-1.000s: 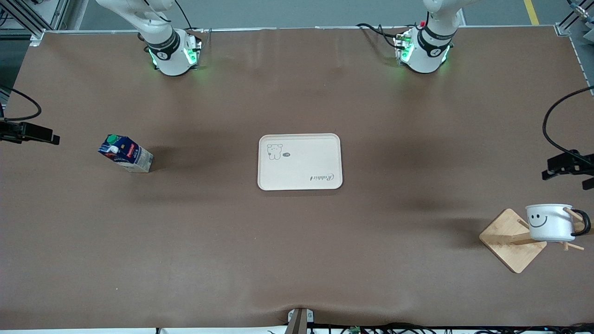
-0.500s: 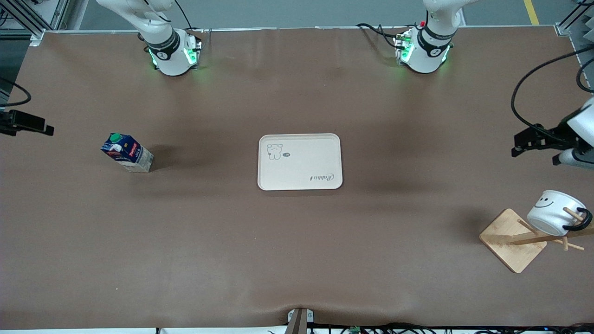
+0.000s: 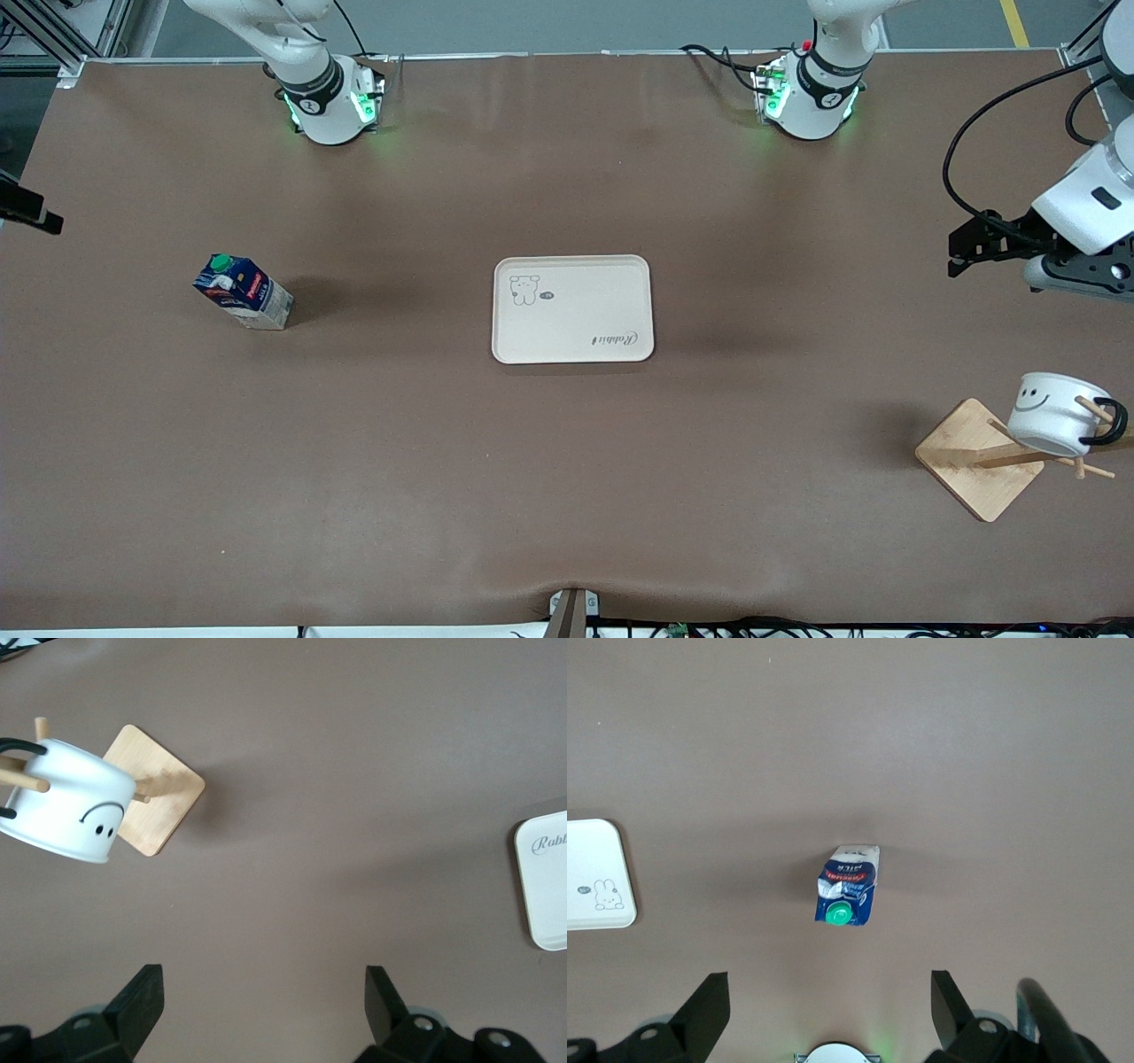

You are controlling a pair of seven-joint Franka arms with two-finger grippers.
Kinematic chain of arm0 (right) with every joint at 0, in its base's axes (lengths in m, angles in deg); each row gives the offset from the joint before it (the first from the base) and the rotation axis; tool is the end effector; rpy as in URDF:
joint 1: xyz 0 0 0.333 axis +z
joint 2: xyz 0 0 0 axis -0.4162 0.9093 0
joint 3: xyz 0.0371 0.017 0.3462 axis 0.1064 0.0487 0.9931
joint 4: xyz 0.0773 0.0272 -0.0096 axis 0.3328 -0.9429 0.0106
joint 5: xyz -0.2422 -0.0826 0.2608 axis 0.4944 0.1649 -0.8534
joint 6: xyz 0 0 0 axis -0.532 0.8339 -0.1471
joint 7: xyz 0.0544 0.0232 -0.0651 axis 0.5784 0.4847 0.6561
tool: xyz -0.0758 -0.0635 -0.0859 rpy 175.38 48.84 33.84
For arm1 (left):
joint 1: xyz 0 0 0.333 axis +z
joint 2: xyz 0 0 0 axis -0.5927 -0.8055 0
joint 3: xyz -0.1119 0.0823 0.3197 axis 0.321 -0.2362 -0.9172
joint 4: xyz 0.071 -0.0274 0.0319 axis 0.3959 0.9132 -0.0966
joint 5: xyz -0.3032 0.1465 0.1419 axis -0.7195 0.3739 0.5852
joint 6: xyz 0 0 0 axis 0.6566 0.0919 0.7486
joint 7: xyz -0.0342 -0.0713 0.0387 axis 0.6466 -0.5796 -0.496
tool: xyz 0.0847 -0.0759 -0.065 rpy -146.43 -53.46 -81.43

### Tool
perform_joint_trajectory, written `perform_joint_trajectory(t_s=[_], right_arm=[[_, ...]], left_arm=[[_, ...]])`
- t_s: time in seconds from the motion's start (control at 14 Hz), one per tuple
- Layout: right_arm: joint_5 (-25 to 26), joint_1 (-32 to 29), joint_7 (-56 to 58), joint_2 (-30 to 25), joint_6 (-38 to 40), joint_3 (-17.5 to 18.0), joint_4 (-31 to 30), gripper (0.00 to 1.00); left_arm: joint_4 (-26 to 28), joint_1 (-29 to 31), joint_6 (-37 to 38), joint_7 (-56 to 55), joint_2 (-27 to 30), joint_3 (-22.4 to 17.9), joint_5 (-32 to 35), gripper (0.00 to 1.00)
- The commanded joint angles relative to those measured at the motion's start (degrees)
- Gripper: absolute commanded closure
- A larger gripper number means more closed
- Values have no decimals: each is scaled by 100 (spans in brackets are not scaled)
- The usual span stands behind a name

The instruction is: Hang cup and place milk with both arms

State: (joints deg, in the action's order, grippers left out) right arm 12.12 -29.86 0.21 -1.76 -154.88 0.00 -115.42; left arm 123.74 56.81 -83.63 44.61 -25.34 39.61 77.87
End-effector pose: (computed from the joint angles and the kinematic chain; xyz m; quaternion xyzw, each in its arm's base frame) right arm 0.5203 -0.0850 0.6633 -0.9981 0.0213 0.0499 0.0308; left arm 0.5472 -0.0375 0.6084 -0.9932 0.1112 -0.0247 0.0250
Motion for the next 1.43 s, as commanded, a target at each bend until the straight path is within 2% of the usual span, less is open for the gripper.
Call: perform_joint_trajectory(t_s=[0.0, 0.07, 0.14, 0.29, 0.5, 0.57, 0.71, 0.79, 0.93, 1.14, 1.36], right_arm=[[56, 17, -187, -941, -660, 36, -1333, 0], [56, 17, -240, -1127, -829, 36, -1616, 0], [56, 17, -336, -1164, -795, 44, -1645, 0], [73, 104, -923, -1147, -795, 45, -1610, 0], [152, 201, -1014, -1085, -795, 45, -1365, 0], [161, 201, -1014, -1033, -804, 36, -1268, 0], [170, 158, -988, -945, -795, 27, -1066, 0], [161, 201, -988, -944, -795, 36, -1056, 0], [170, 271, -1005, -944, -804, 45, -1056, 0], [188, 272, -997, -944, -786, 36, -1056, 0], [249, 307, -988, -953, -786, 44, -1065, 0]], left_arm=[[-156, 46, 295, -416, 71, 184, 191, 0], [-182, 46, 322, -426, 71, 192, 147, 0], [-235, 46, 348, -426, 71, 193, 129, 0], [-340, 54, 427, -391, 54, 175, 112, 0], [-332, -68, 541, -400, 123, 96, 41, 0], [-323, -338, 655, -470, 141, -122, 41, 0], [-279, -1285, 805, -540, 220, -955, 41, 0], [-288, -1534, 831, -541, 229, -1202, 24, 0], [-192, -1606, 840, -663, 334, -1336, -212, 0], [151, -1817, 832, -778, 589, -1407, -214, 0], [108, -1827, 831, -778, 564, -1398, -205, 0]])
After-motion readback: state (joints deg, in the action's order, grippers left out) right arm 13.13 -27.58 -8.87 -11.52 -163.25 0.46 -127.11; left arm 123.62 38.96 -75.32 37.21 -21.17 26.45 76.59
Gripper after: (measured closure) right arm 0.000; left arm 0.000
